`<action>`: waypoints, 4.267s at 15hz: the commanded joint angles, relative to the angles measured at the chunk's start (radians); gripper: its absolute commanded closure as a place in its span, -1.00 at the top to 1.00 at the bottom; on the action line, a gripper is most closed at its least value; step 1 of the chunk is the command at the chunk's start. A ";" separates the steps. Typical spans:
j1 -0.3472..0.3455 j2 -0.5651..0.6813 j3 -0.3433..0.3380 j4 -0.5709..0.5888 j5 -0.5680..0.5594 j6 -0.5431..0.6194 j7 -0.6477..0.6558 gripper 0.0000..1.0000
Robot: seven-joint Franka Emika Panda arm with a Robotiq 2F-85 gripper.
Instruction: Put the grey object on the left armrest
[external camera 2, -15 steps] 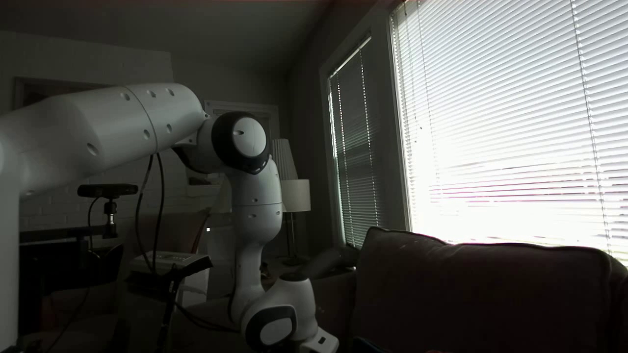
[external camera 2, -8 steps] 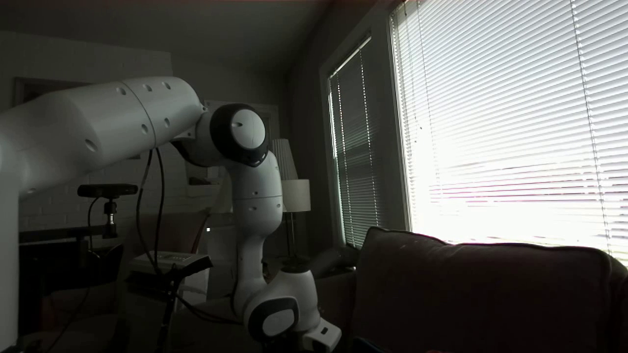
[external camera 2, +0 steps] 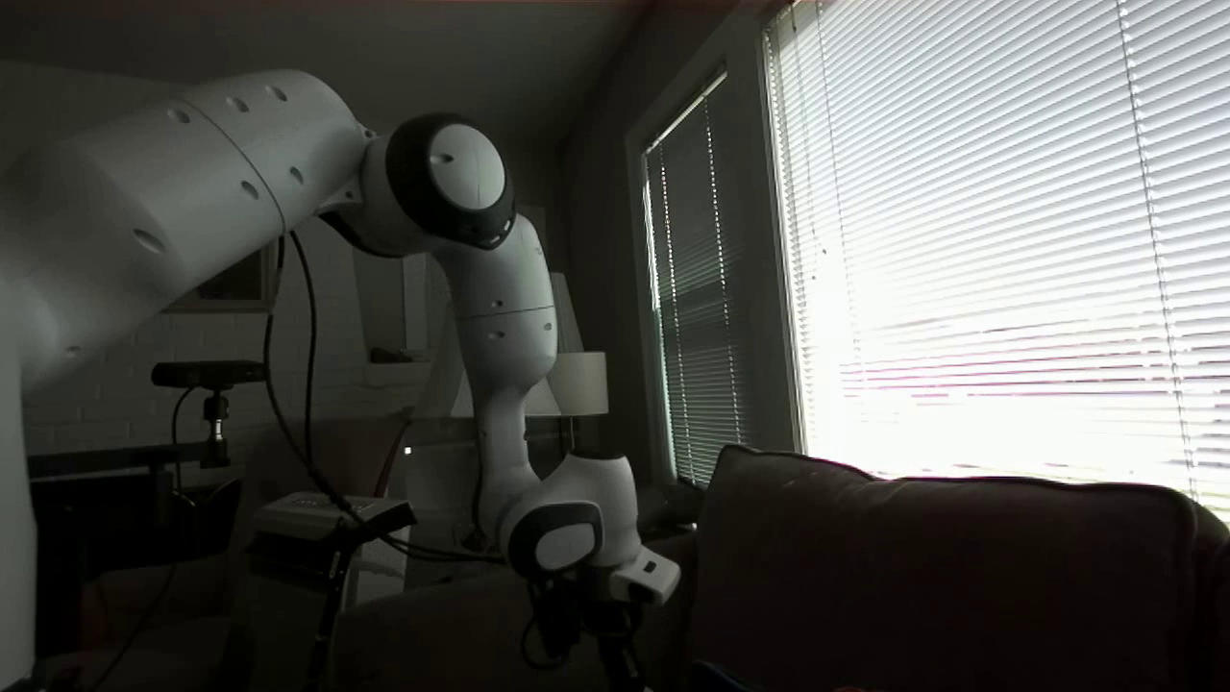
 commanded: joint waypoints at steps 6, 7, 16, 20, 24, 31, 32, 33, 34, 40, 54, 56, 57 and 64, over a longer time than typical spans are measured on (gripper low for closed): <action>0.092 -0.243 0.008 -0.009 -0.100 -0.221 -0.028 -0.84; 0.109 -0.257 0.004 0.003 -0.119 -0.241 -0.032 -0.84; 0.054 -0.184 0.114 0.275 -0.211 -0.518 -0.367 -0.84; 0.057 -0.107 0.140 0.393 -0.251 -0.574 -0.529 -0.84; 0.092 -0.041 0.149 0.488 -0.306 -0.576 -0.599 -0.84; 0.120 0.009 0.172 0.594 -0.351 -0.554 -0.665 -0.84; 0.119 0.013 0.183 0.601 -0.351 -0.549 -0.683 -0.84; 0.116 0.017 0.197 0.605 -0.347 -0.549 -0.703 -0.84; 0.114 0.020 0.209 0.608 -0.344 -0.550 -0.721 -0.84; 0.100 0.030 0.280 0.591 -0.327 -0.560 -0.814 -0.84; 0.024 0.084 0.376 0.574 -0.269 -0.610 -0.931 -0.84; 0.019 0.084 0.378 0.571 -0.266 -0.609 -0.933 0.14; 0.019 0.084 0.378 0.569 -0.266 -0.605 -0.933 0.16; 0.020 0.078 0.371 0.561 -0.273 -0.608 -0.929 1.00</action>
